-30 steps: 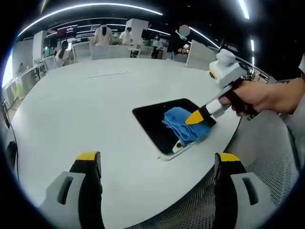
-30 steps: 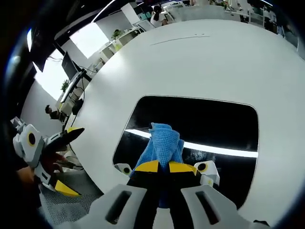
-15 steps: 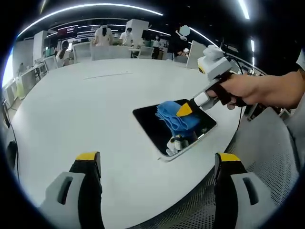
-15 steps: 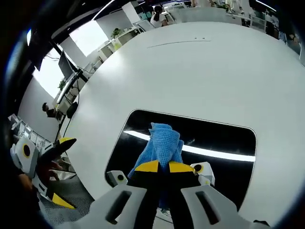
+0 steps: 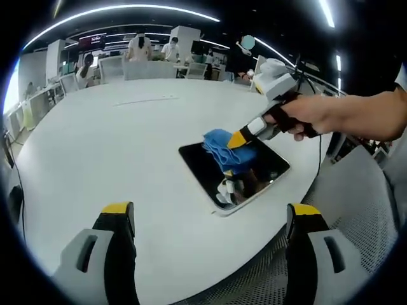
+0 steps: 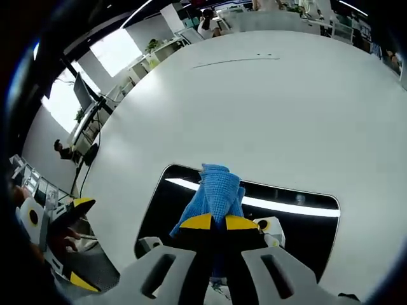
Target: Wipe the mirror surface with the cleaning cloth until all visible marks leave the cleaned area.
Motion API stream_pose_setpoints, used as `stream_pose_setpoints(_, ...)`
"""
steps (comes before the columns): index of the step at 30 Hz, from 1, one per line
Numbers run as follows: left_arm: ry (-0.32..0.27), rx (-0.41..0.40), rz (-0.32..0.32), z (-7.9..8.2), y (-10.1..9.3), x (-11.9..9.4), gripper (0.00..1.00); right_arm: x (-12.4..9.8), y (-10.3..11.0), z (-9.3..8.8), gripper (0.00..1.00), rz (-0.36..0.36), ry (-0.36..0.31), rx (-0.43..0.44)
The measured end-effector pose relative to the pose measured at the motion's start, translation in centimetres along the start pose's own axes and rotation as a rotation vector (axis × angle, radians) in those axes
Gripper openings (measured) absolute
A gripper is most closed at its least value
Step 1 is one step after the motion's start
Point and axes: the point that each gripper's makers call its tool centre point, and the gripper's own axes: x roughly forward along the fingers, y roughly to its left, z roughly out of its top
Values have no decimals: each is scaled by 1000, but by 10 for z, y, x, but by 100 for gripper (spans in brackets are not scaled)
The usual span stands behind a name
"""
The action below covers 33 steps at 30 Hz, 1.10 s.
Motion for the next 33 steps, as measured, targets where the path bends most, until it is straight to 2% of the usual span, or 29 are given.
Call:
stream_pose_setpoints(5, -28, 11, 13, 6, 2, -1, 99, 4, -2, 8, 0, -6, 0, -7)
stream_pose_setpoints(17, -25, 5, 13, 5, 2, -2, 99, 14, -7, 24, 0, -23, -2, -4)
stream_pose_setpoints(33, -30, -3, 25, 5, 5, -2, 99, 10, -9, 21, 0, -15, -3, -1)
